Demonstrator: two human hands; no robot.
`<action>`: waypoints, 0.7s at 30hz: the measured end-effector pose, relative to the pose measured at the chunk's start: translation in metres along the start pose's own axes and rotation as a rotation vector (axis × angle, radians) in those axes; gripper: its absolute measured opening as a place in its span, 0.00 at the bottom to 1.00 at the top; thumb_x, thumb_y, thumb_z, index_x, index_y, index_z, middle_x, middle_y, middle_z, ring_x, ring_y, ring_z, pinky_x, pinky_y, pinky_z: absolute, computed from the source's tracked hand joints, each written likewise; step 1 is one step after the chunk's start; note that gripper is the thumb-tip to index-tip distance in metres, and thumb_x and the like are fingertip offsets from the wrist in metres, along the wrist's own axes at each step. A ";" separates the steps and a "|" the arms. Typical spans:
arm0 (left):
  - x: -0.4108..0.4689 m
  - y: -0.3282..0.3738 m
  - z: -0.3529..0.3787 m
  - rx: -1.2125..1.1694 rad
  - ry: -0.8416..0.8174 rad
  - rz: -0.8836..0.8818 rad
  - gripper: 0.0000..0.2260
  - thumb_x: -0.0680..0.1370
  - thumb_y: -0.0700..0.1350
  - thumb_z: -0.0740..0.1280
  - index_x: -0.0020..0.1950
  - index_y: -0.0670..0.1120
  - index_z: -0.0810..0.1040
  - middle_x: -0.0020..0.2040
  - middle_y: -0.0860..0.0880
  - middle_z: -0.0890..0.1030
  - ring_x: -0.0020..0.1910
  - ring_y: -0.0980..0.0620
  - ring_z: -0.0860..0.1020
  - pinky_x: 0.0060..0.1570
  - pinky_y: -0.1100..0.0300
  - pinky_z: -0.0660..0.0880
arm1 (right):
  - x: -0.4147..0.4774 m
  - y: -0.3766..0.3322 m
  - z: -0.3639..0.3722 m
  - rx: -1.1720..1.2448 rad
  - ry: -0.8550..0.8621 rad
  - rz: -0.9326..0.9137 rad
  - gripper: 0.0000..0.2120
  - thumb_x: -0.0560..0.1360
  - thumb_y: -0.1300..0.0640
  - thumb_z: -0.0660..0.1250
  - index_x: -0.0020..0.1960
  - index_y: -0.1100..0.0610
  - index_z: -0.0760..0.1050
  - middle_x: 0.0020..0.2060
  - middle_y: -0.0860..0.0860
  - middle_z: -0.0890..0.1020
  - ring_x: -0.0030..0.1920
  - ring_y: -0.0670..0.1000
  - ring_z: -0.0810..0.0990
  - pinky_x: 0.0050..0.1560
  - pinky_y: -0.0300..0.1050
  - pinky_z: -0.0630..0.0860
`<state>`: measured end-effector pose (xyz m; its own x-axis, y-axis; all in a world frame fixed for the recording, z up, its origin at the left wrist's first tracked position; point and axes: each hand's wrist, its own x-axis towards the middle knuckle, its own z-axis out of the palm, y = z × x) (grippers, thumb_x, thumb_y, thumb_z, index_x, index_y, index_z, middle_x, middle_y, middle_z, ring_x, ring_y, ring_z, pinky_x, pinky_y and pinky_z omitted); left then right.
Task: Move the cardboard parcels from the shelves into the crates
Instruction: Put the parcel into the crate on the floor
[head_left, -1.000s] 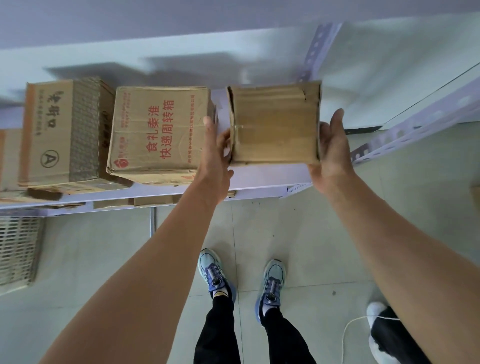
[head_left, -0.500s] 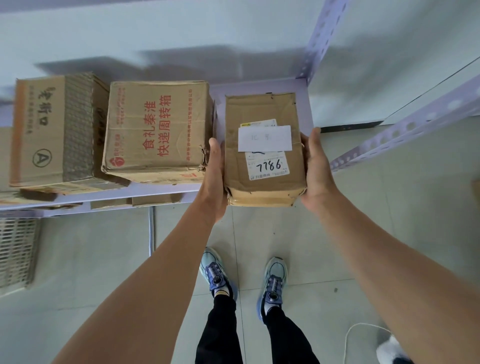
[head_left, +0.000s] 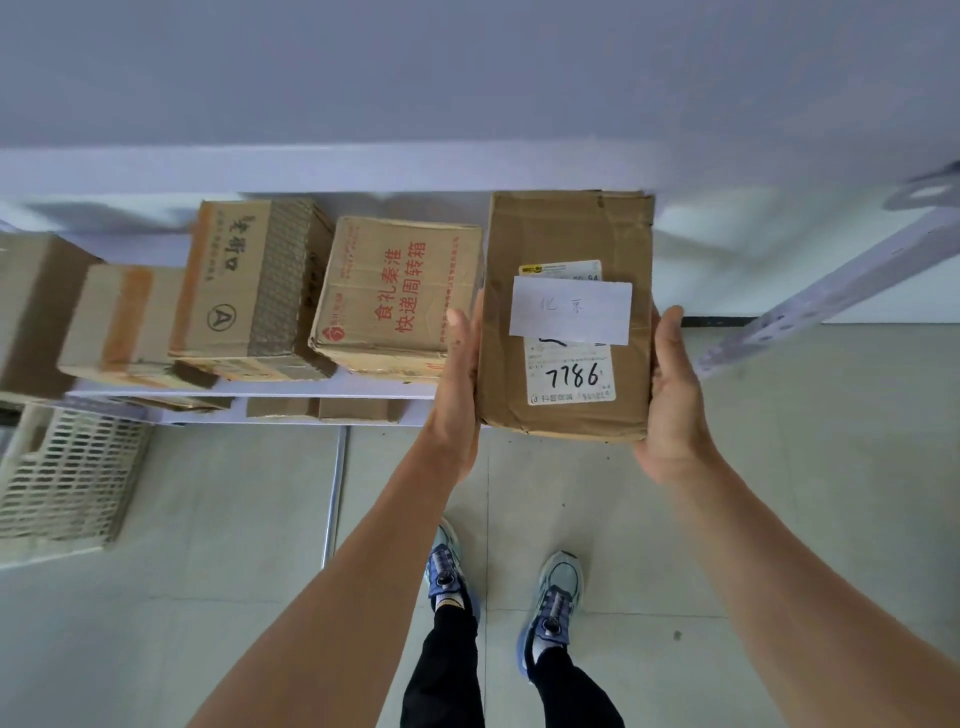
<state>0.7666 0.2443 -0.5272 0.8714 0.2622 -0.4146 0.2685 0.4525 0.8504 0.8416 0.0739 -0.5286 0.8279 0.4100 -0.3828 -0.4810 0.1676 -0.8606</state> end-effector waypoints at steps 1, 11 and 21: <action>-0.011 0.005 -0.001 -0.003 0.022 0.008 0.31 0.88 0.65 0.40 0.84 0.56 0.67 0.77 0.52 0.78 0.77 0.51 0.77 0.76 0.47 0.75 | -0.008 -0.003 0.006 0.001 -0.005 0.004 0.31 0.87 0.36 0.45 0.80 0.50 0.70 0.73 0.55 0.80 0.73 0.59 0.79 0.74 0.66 0.73; -0.151 0.062 -0.057 -0.043 0.097 0.036 0.32 0.88 0.64 0.38 0.83 0.58 0.69 0.77 0.50 0.79 0.77 0.49 0.77 0.77 0.42 0.72 | -0.111 -0.024 0.110 -0.095 -0.104 0.090 0.30 0.82 0.30 0.50 0.71 0.41 0.79 0.67 0.53 0.85 0.67 0.58 0.84 0.65 0.62 0.80; -0.328 0.114 -0.218 -0.050 0.264 0.145 0.33 0.87 0.68 0.43 0.86 0.55 0.65 0.79 0.50 0.77 0.78 0.46 0.76 0.78 0.36 0.70 | -0.219 0.033 0.306 -0.196 -0.331 0.204 0.30 0.79 0.26 0.53 0.61 0.39 0.86 0.59 0.53 0.88 0.59 0.56 0.88 0.47 0.49 0.87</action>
<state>0.4215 0.3958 -0.3647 0.7604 0.5369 -0.3653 0.1228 0.4334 0.8928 0.5559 0.2643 -0.3701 0.5688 0.6880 -0.4506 -0.5346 -0.1071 -0.8383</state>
